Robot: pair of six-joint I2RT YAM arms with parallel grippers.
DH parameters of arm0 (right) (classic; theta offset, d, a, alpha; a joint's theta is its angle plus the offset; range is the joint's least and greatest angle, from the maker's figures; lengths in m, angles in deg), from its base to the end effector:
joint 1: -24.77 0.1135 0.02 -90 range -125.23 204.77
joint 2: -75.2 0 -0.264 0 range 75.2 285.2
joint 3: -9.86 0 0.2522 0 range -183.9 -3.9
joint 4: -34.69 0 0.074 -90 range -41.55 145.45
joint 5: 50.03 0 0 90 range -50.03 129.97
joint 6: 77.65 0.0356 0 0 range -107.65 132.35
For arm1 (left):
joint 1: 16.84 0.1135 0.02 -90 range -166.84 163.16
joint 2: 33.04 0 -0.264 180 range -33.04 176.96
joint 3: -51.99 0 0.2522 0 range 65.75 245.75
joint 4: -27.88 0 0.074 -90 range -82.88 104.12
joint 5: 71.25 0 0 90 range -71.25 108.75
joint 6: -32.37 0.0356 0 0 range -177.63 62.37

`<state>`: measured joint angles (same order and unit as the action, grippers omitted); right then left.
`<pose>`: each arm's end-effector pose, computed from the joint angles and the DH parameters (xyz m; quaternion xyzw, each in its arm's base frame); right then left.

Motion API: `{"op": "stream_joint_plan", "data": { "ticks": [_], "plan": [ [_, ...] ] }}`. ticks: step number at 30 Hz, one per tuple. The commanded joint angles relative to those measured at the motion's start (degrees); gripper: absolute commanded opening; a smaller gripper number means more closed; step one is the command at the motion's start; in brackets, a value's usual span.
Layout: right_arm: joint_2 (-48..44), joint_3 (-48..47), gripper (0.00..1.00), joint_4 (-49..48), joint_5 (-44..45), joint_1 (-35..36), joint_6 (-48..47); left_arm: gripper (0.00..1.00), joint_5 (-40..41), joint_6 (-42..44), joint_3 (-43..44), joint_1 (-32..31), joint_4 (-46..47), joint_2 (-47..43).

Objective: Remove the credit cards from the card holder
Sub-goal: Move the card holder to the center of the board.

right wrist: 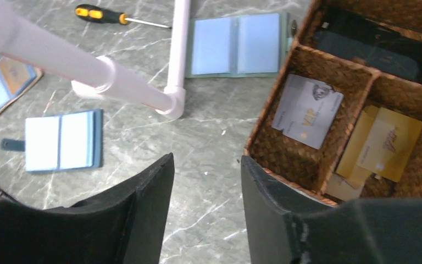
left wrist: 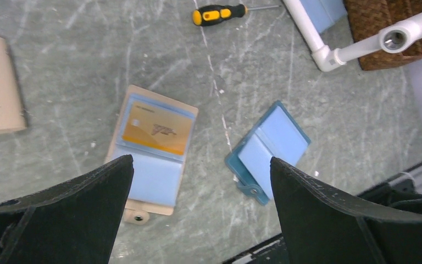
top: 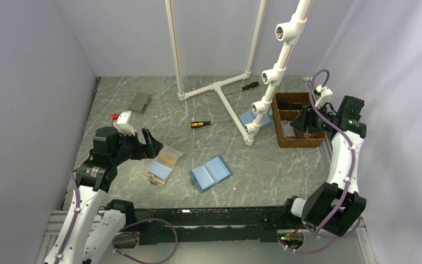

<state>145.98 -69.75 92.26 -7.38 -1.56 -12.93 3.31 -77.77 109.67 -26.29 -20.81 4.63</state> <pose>0.2330 -0.0861 0.3277 -0.1336 0.8584 0.1979 0.4541 0.1395 -0.0328 0.3092 -0.0112 0.8551 -0.2408 0.4591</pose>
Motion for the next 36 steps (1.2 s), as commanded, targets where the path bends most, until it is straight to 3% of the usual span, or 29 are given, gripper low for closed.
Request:
{"op": "stream_joint_plan", "data": {
  "ticks": [1, 4, 12, 16, 19, 20, 21, 27, 31, 36],
  "plan": [
    [-0.49, 0.20, 0.54, 7.13, -7.98, -0.33, -6.75, 0.99, -6.60, -4.62, -0.76, 0.14, 3.08, 0.43],
    [-0.45, -0.67, 0.61, 13.13, -8.50, -0.41, -11.45, 0.99, -9.34, -7.32, -1.19, 0.14, 4.35, 1.00],
    [-10.02, 4.01, 0.67, 13.09, -5.62, -0.47, -15.05, 0.99, -13.40, -12.23, -3.31, 0.14, 6.76, 3.35],
    [-12.04, 4.09, 0.71, 18.35, -8.68, -0.39, -21.62, 0.99, -14.50, -13.04, -4.22, 0.14, 6.90, 3.53],
    [-13.57, 3.63, 0.85, 26.23, -12.85, -0.36, -32.64, 1.00, -14.35, -12.91, -4.50, 0.18, 5.86, 2.69],
    [-14.16, 3.66, 0.95, 29.33, -13.91, -0.34, -37.69, 0.99, -14.32, -12.84, -4.58, 0.14, 5.54, 2.41],
    [-15.00, 4.07, 0.99, 29.91, -14.64, -0.32, -39.35, 1.00, -14.27, -12.82, -4.67, 0.14, 5.25, 2.18],
    [-18.32, 7.70, 1.00, 32.55, -19.39, 0.09, -47.07, 0.99, -15.35, -13.51, -5.83, 0.14, 4.74, 1.55],
    [-16.67, 7.40, 0.99, 35.44, -20.20, 6.55, -50.90, 0.99, -15.48, -13.72, -6.04, 0.14, 4.15, 1.14],
    [-18.95, 10.19, 0.98, 25.39, -18.11, 19.34, -41.78, 1.00, -14.79, -14.90, -5.92, 0.07, 2.88, 2.36]
  ]
}}
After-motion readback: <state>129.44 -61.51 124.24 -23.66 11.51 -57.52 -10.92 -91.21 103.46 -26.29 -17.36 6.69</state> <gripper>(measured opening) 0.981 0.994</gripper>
